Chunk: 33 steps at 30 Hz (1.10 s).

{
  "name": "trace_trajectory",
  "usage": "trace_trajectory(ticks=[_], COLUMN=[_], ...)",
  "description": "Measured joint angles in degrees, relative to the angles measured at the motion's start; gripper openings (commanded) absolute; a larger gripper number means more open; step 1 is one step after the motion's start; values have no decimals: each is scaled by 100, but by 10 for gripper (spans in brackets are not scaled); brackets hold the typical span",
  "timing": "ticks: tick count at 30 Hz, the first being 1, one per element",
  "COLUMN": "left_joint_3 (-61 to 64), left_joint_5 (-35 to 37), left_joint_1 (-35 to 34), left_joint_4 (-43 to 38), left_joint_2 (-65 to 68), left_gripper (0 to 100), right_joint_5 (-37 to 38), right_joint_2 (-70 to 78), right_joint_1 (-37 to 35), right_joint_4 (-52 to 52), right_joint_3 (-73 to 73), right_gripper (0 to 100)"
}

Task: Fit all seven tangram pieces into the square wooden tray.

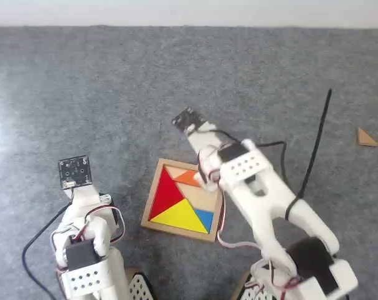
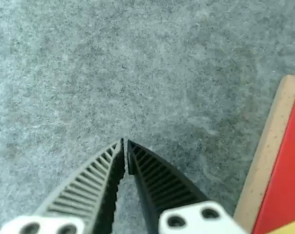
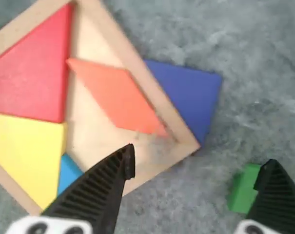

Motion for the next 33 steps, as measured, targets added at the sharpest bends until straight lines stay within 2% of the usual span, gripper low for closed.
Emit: trace_trajectory(ticks=[5,12,19,28,33], left_joint_3=[0,0,0,0,0], left_joint_5=[0,0,0,0,0], left_joint_1=[0,0,0,0,0], left_joint_4=[0,0,0,0,0], left_joint_2=[0,0,0,0,0], left_gripper=[13,13,13,13,13], right_joint_5=[88,18,44,1336,1521], right_joint_2=[-53,1090,1240,1266,1284], right_joint_1=[-378,-686,-958,-457,-378], right_joint_4=[-193,-176,-290,-747,-738], right_joint_3=[176,-246,-325,-334,-448], right_gripper=[384,384,384,382,356])
